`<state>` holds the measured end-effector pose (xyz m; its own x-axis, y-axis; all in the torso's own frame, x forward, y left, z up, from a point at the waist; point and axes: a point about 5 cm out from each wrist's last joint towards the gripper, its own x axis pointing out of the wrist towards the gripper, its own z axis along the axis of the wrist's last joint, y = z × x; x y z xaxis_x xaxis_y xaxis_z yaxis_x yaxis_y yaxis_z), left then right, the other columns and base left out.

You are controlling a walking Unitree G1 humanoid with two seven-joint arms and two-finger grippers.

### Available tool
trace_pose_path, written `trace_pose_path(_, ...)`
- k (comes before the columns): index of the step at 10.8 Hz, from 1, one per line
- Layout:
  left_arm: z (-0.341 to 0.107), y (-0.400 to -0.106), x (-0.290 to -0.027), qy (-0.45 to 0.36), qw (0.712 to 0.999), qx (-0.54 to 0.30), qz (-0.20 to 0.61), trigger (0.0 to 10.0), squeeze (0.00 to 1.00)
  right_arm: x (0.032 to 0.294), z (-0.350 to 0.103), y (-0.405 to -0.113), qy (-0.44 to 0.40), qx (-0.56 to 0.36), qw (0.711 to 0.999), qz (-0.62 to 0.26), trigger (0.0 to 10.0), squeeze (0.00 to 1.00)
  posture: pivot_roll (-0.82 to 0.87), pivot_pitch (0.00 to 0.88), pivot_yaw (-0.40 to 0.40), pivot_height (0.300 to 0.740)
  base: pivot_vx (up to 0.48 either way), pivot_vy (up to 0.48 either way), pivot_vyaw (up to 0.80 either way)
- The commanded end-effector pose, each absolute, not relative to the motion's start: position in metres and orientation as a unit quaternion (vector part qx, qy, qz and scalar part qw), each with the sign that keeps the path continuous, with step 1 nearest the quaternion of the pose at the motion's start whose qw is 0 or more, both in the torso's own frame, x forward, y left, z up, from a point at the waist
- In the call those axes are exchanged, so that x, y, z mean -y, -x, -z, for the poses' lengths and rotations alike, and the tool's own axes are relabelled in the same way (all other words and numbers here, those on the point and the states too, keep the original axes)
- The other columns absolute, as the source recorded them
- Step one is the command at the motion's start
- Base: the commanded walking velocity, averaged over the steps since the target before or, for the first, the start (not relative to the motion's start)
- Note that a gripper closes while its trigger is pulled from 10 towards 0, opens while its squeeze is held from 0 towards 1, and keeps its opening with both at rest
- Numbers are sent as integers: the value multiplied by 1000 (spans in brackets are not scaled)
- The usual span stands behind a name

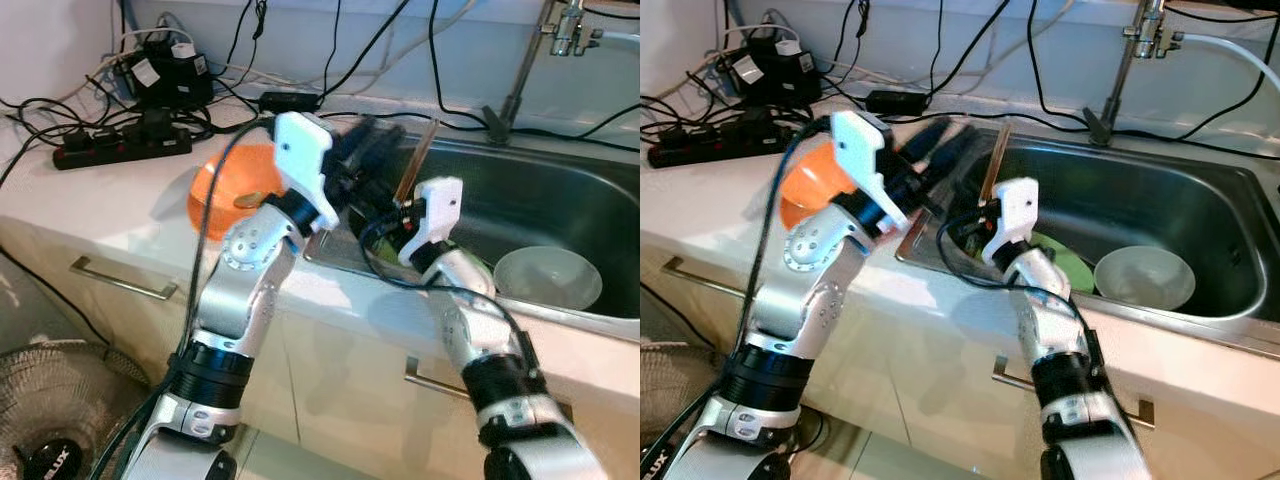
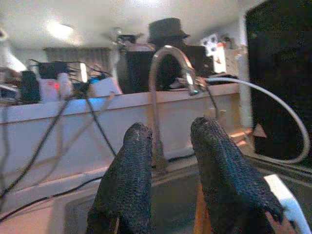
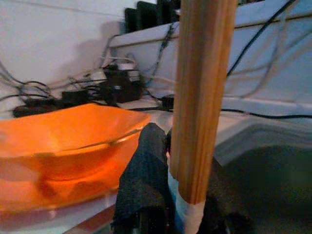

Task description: Kitchen organization

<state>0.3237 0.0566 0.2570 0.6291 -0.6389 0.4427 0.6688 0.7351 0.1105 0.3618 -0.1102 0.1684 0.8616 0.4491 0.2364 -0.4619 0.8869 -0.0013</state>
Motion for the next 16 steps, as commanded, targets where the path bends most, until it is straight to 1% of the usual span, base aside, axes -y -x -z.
trace_pose_path(1, -255, -325, -63, 30, 910, 231, 344, 10000, 0, 117, -174, -367, -15, 122, 969, -214, 0, 0, 184, 0, 45, 740, 0, 0, 0)
trace_pose_path(2, -247, -325, -69, 26, 916, 215, 337, 10000, 0, 132, -176, -377, 3, 105, 982, -156, 5373, 0, 181, 0, 46, 740, 0, 0, 0)
trace_pose_path(3, -235, -324, -74, 12, 924, 191, 332, 10000, 0, 147, -176, -385, 13, 88, 991, -104, 10000, 0, 181, 0, 46, 740, 0, 0, 0)
trace_pose_path(5, -198, -322, -84, -40, 941, 117, 315, 10000, 0, 170, -167, -393, 28, 32, 999, -29, 10000, 0, 188, 0, 46, 740, 0, 0, 0)
trace_pose_path(7, -176, -321, -90, -45, 951, 90, 293, 10000, 0, 176, -151, -392, 52, -13, 999, 0, 10000, 0, 191, 0, 43, 740, 0, 0, 0)
trace_pose_path(10, -158, -317, -81, -67, 950, 56, 301, 10000, 0, 171, -130, -388, 60, -63, 996, -1, 10000, 0, 201, 0, 34, 740, 0, 0, 0)
trace_pose_path(11, -156, -315, -80, -67, 949, 54, 304, 10000, 0, 170, -127, -387, 59, -67, 996, -4, 10000, 1000, 205, 0, 31, 740, 0, 0, 0)
trace_pose_path(15, -156, -315, -80, -70, 949, 57, 304, 10000, 0, 167, -135, -391, 59, -51, 997, -10, 10000, 1000, 206, 0, 29, 740, 0, 0, 0)
trace_pose_path(16, -158, -317, -79, -76, 949, 64, 300, 10000, 0, 164, -143, -393, 62, -33, 997, -15, 10000, 0, 203, 0, 29, 740, 0, 0, 0)
